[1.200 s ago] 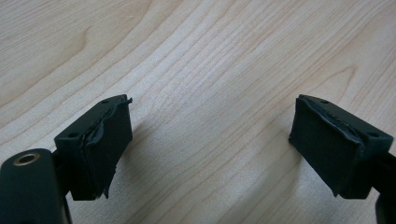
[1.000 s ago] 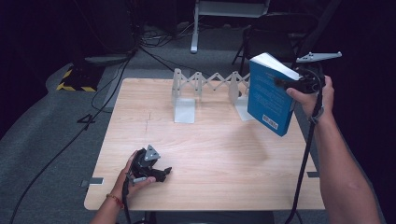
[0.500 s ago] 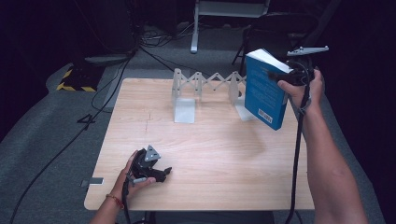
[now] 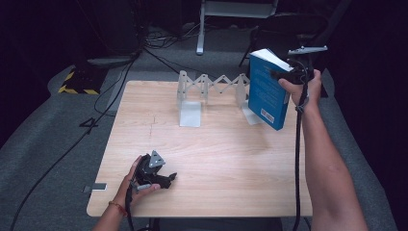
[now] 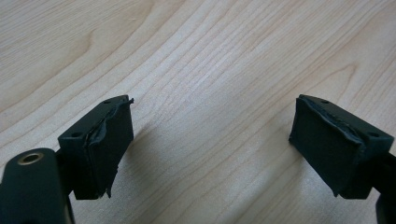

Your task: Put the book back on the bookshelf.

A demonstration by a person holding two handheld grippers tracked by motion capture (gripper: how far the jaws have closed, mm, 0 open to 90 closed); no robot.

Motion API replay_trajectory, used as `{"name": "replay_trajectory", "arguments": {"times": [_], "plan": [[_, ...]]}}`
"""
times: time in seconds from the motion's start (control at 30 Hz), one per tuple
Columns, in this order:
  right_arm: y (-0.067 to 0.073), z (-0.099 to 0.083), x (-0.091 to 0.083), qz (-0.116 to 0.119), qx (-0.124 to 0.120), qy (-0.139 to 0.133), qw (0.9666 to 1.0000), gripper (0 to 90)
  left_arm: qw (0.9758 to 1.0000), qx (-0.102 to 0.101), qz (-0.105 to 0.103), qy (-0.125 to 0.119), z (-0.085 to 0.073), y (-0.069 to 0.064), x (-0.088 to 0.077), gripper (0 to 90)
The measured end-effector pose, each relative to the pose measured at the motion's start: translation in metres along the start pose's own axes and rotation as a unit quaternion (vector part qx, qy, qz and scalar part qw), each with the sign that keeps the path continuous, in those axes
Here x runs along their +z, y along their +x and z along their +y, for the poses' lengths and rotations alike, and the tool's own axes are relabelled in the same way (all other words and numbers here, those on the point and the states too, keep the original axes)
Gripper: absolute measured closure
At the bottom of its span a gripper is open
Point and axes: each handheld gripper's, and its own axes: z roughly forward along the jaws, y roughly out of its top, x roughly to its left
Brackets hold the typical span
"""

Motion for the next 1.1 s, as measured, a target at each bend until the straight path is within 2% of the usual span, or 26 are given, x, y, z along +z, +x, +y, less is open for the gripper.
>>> {"name": "replay_trajectory", "arguments": {"times": [0.3,0.77,1.1], "plan": [[0.000,-0.002,0.016,-0.021,0.009,0.003,0.9997,60.6,1.0000,-0.003,-0.001,0.000,0.000,0.001,0.000,13.5],[-0.004,-0.006,0.030,-0.042,0.023,-0.029,0.9985,60.6,1.0000,-0.006,-0.007,0.003,0.000,0.002,0.000,13.5],[0.000,-0.014,0.045,-0.048,0.025,-0.041,0.9977,60.5,0.9999,-0.008,-0.010,0.001,-0.001,0.001,0.000,13.6]]}}
